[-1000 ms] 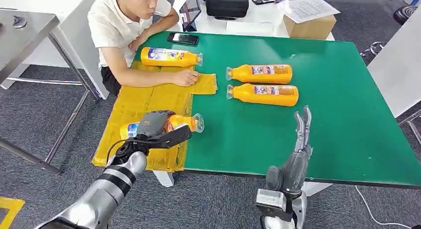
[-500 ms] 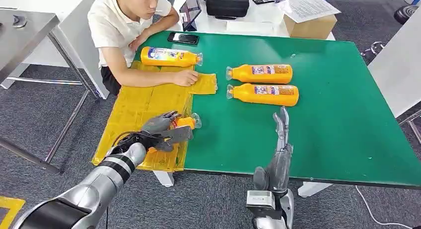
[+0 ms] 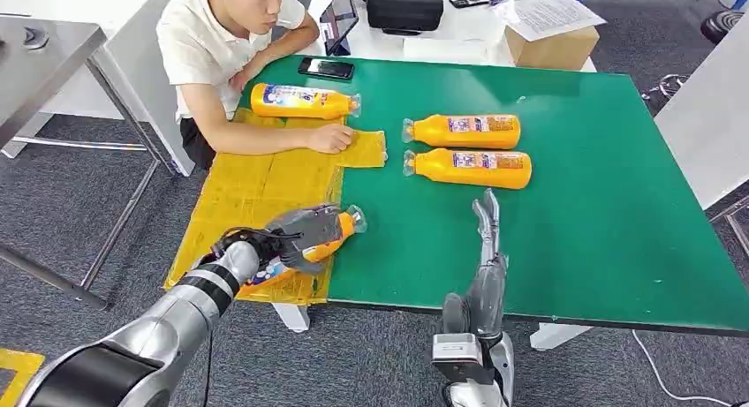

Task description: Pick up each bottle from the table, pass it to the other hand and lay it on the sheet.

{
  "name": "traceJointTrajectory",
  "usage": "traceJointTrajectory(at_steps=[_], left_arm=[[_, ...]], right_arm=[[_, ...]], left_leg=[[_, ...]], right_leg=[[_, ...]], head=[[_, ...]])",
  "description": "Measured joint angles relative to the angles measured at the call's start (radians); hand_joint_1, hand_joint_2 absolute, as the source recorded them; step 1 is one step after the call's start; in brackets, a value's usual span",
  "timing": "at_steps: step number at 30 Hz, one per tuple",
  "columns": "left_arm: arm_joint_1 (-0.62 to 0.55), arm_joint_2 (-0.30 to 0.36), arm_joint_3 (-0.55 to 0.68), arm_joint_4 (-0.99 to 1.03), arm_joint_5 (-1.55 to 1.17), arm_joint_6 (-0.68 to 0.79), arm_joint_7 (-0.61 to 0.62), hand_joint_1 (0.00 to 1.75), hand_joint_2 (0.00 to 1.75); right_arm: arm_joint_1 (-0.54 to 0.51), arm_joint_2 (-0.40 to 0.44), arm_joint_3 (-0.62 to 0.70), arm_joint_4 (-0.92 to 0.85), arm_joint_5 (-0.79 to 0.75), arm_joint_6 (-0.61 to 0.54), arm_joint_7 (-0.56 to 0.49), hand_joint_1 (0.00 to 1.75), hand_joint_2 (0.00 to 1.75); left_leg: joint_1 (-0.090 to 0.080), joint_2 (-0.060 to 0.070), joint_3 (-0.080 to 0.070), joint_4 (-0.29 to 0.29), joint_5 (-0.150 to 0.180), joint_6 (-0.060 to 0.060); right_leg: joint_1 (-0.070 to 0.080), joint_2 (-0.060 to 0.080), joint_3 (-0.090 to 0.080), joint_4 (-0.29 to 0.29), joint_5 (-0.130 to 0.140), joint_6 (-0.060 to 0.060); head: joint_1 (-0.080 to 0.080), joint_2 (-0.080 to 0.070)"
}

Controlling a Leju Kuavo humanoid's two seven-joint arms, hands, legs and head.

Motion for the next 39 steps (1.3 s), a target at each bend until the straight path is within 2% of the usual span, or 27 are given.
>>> traceJointTrajectory(at_steps=[3,7,9,15,19,21,22,23,26,32,39], left_arm=[[0.065,-0.026,-0.016,-0.111,0.009,0.199,-0.065,0.0,1.75],[0.257,-0.078,-0.083,-0.431,0.128,0.49,-0.22,0.0,1.75],[0.332,-0.085,-0.126,-0.554,0.195,0.58,-0.25,0.0,1.75],[0.429,-0.081,-0.169,-0.749,0.273,0.741,-0.326,0.0,1.75],[0.446,-0.077,-0.178,-0.796,0.265,0.756,-0.34,0.0,1.75],[0.455,-0.077,-0.185,-0.815,0.27,0.758,-0.344,0.0,1.75],[0.466,-0.076,-0.187,-0.828,0.305,0.734,-0.338,0.0,1.75],[0.478,-0.076,-0.188,-0.84,0.364,0.695,-0.326,0.0,1.75],[0.533,-0.084,-0.186,-0.868,0.626,0.553,-0.294,0.0,1.75],[0.617,-0.088,-0.18,-0.897,1.012,0.354,-0.2,0.0,1.75],[0.659,-0.087,-0.18,-0.905,0.989,0.338,-0.209,0.0,1.75]], right_arm=[[0.017,0.0,-0.003,0.001,0.04,0.0,0.0,0.0,0.0],[0.048,0.004,-0.027,-0.003,0.091,-0.002,0.0,0.0,0.0],[0.058,0.007,-0.044,-0.005,0.108,-0.002,0.0,0.0,0.0],[0.063,0.011,-0.071,-0.006,0.132,-0.002,0.0,0.0,0.0],[0.062,0.013,-0.077,-0.006,0.143,-0.002,0.0,0.0,0.0],[0.052,0.011,-0.084,0.017,0.21,-0.002,0.025,0.0,0.0],[0.039,-0.006,-0.09,0.059,0.297,-0.002,0.085,0.0,1.75],[0.029,-0.021,-0.099,0.093,0.381,-0.002,0.143,0.0,1.75],[0.007,-0.068,-0.208,0.201,0.506,-0.002,0.186,0.0,1.75],[-0.098,-0.201,-0.342,0.43,0.556,-0.002,0.306,0.0,1.75],[-0.157,-0.279,-0.359,0.574,0.6,0.002,0.377,0.0,1.75]], left_leg=[[-0.001,-0.002,-0.001,0.0,0.0,0.0],[-0.001,-0.002,-0.002,0.0,-0.003,0.0],[-0.001,0.0,-0.003,0.0,-0.003,0.0],[0.0,-0.001,-0.002,0.0,-0.003,0.0],[0.0,-0.001,-0.002,0.0,-0.002,0.001],[0.0,-0.001,-0.002,0.0,-0.002,0.001],[0.0,0.0,-0.001,0.0,-0.002,0.001],[-0.001,0.0,-0.001,0.0,-0.002,0.001],[-0.002,-0.006,-0.003,0.0,-0.002,0.001],[-0.005,-0.005,-0.003,0.0,-0.003,0.003],[-0.003,-0.005,-0.003,0.0,-0.003,0.003]], right_leg=[[0.0,-0.001,0.0,0.0,0.0,0.0],[-0.001,-0.002,-0.001,-0.001,-0.001,0.0],[0.0,-0.001,-0.002,-0.001,-0.001,0.0],[0.0,-0.002,-0.002,-0.001,-0.003,0.002],[0.0,-0.002,-0.002,0.0,-0.002,0.002],[0.0,-0.001,-0.001,0.0,-0.002,0.002],[0.0,-0.001,-0.001,-0.001,-0.002,0.002],[-0.001,-0.001,-0.001,-0.001,-0.002,0.003],[-0.002,-0.005,0.0,-0.001,-0.002,0.003],[-0.004,-0.005,-0.001,-0.001,-0.002,0.004],[-0.003,-0.005,-0.001,-0.001,-0.002,0.004]], head=[[0.0,0.0],[0.0,0.0],[0.0,0.0],[0.0,0.0],[0.0,0.0],[0.0,0.0],[0.0,0.0],[-0.001,0.0],[0.0,0.0],[0.0,0.0],[-0.001,0.0]])
